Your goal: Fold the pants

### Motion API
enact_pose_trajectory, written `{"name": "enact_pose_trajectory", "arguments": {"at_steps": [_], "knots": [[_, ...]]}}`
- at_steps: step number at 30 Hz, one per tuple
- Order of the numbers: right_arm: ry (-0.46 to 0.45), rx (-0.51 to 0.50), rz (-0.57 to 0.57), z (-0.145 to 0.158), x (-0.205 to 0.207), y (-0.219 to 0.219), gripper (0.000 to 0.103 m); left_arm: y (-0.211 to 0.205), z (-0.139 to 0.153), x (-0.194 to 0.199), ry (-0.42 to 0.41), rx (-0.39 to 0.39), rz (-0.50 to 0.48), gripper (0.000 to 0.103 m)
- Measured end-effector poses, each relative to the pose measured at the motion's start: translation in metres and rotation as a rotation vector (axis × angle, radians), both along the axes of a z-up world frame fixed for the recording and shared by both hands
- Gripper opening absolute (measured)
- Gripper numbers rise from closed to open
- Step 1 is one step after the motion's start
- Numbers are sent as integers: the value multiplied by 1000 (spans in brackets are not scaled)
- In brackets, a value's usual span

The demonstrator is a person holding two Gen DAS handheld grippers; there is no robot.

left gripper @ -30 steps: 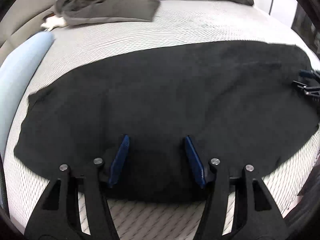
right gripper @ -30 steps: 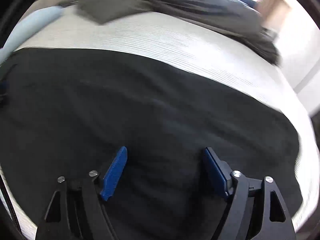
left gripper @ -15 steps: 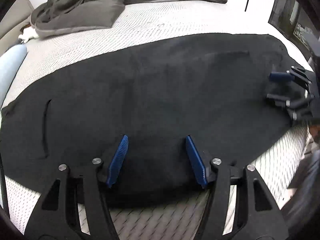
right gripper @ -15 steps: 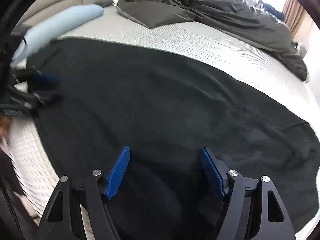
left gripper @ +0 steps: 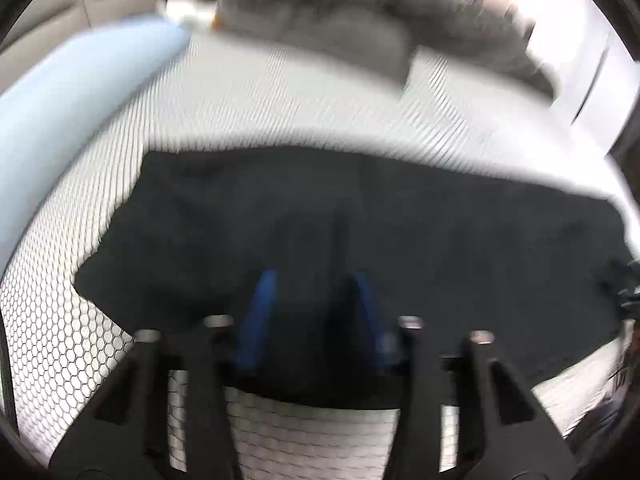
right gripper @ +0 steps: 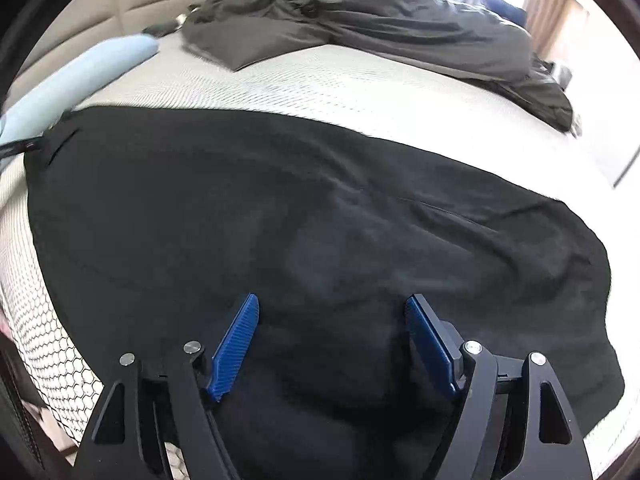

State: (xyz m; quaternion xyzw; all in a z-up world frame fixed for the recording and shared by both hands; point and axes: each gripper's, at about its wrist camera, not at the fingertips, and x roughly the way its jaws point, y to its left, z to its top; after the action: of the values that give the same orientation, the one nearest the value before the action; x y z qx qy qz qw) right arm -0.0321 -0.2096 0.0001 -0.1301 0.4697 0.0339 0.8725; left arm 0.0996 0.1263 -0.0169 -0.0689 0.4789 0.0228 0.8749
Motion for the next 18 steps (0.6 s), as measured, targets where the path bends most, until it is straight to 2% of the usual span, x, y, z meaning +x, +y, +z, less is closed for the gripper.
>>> {"name": "enact_pose_trajectory", "arguments": {"at_steps": [1, 3, 5, 7, 9, 11, 13, 15, 17, 18], "knots": [[6, -9, 7, -5, 7, 2, 78, 9, -9, 0, 21, 0, 8, 23], [8, -12, 8, -8, 6, 7, 78, 28, -9, -11, 3, 38, 32, 23], [8, -11, 1, -7, 9, 9, 78, 53, -4, -23, 4, 93, 120, 19], [7, -19, -7, -9, 14, 11, 78, 76, 0, -24, -8, 29, 161, 13], [7, -22, -7, -14, 10, 17, 78, 76, 9, -26, -26, 21, 176, 13], [8, -21, -3, -15, 10, 25, 78, 64, 18, -15, -52, -3, 135, 14], [9, -18, 1, -23, 16, 40, 78, 51, 19, 6, -37, -8, 103, 14], [11, -15, 6, -24, 18, 42, 78, 40, 11, 25, 0, 24, 80, 14], [12, -16, 10, -24, 19, 43, 78, 48, -5, 24, 38, 70, 124, 14], [12, -16, 9, -23, 19, 42, 78, 50, -8, 21, 34, 57, 142, 14]]}}
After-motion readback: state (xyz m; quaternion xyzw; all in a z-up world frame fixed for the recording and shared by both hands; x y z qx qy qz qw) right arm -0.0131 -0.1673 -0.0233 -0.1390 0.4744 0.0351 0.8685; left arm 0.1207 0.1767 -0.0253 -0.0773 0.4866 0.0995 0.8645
